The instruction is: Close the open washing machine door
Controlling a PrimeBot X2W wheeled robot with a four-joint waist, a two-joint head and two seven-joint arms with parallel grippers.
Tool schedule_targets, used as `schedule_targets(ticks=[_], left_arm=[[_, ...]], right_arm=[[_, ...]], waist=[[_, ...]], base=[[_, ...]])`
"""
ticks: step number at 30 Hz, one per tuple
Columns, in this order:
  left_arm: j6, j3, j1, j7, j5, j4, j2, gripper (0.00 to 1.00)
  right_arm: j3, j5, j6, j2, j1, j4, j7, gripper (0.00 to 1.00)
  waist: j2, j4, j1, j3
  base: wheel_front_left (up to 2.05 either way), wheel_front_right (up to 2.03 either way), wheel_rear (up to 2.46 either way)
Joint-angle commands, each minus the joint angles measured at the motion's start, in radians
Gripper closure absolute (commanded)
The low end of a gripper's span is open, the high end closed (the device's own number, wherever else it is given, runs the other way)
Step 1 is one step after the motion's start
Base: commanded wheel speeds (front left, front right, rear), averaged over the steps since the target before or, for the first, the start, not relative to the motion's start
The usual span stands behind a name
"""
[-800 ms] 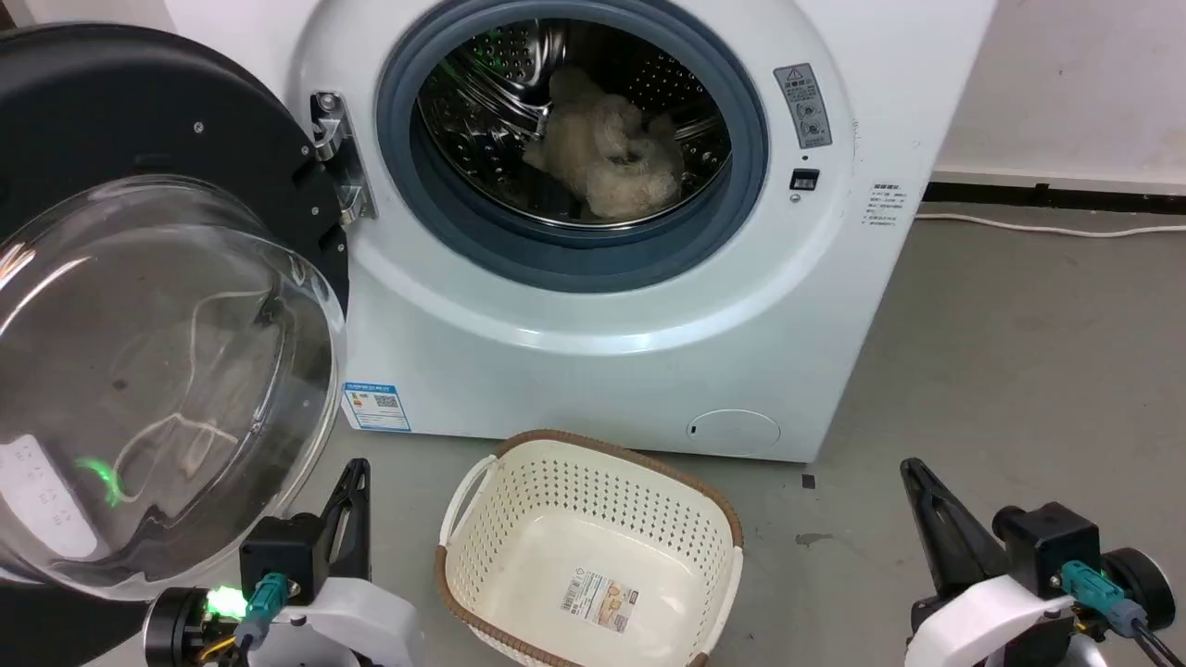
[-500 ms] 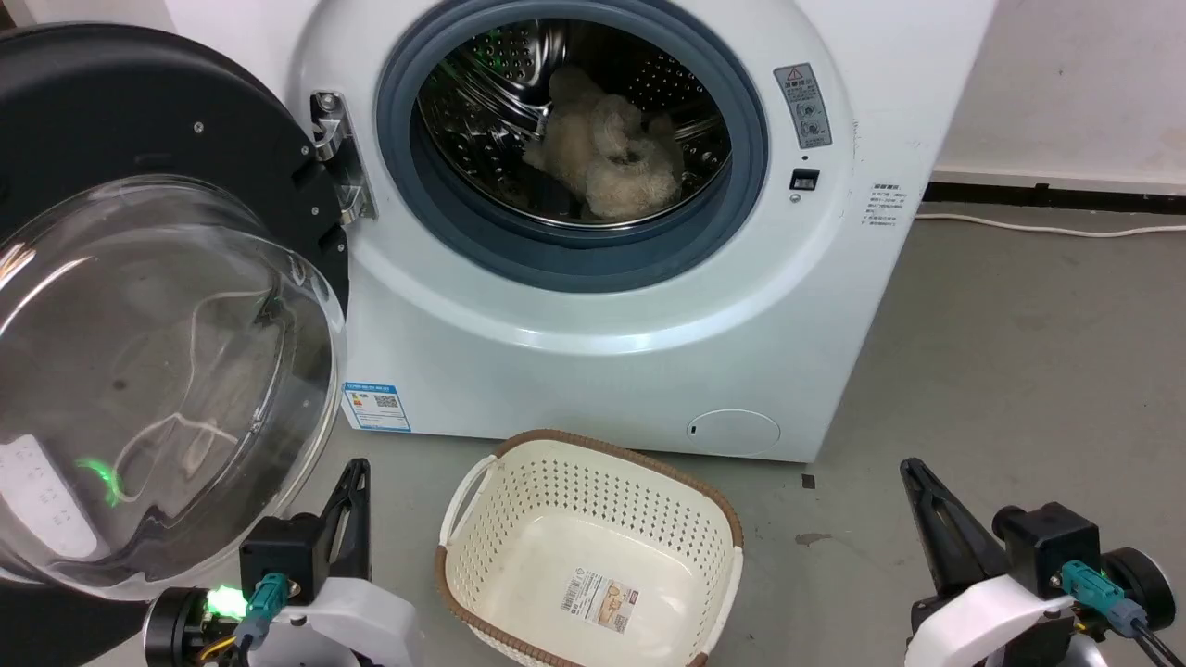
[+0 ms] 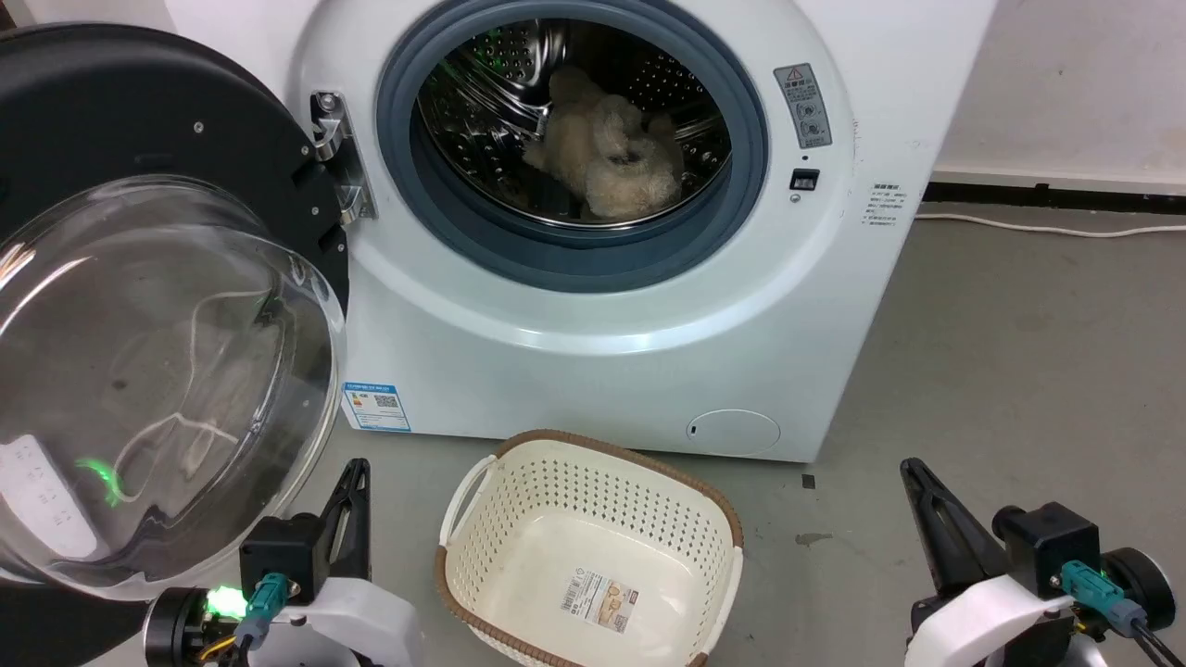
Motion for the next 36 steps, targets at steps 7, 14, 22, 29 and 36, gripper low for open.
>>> schedule_targets(ticks=[7, 14, 22, 29, 36], left_arm=[[0.000, 0.000, 0.000, 0.000, 0.000, 0.001, 0.000, 0.00], [-0.001, -0.005, -0.002, -0.019, -0.001, 0.002, 0.000, 0.00], [-0.002, -0.009, -0.001, -0.035, -0.003, 0.006, 0.001, 0.00], [-0.004, -0.014, 0.001, -0.050, -0.004, 0.010, 0.004, 0.00], [-0.006, -0.018, 0.005, -0.062, -0.005, 0.014, 0.008, 0.00]], right_arm=[[0.000, 0.000, 0.000, 0.000, 0.000, 0.001, 0.000, 0.00], [-0.008, 0.012, 0.000, 0.000, 0.001, 0.003, -0.018, 0.00], [-0.008, 0.013, 0.000, 0.001, 0.003, 0.011, -0.034, 0.00], [-0.003, 0.017, 0.000, 0.001, 0.007, 0.016, -0.049, 0.00], [0.007, 0.020, 0.000, 0.001, 0.011, 0.025, -0.062, 0.00]], waist=[[0.0000, 0.000, -0.0001, 0.000], [0.0000, 0.003, -0.0001, 0.000], [0.0000, 0.023, -0.0001, -0.004], [0.0000, 0.061, -0.0001, -0.009], [0.0000, 0.109, -0.0001, -0.016]], base=[[0.00, 0.00, 0.00], [0.00, 0.00, 0.00], [0.00, 0.00, 0.00], [0.00, 0.00, 0.00], [0.00, 0.00, 0.00]])
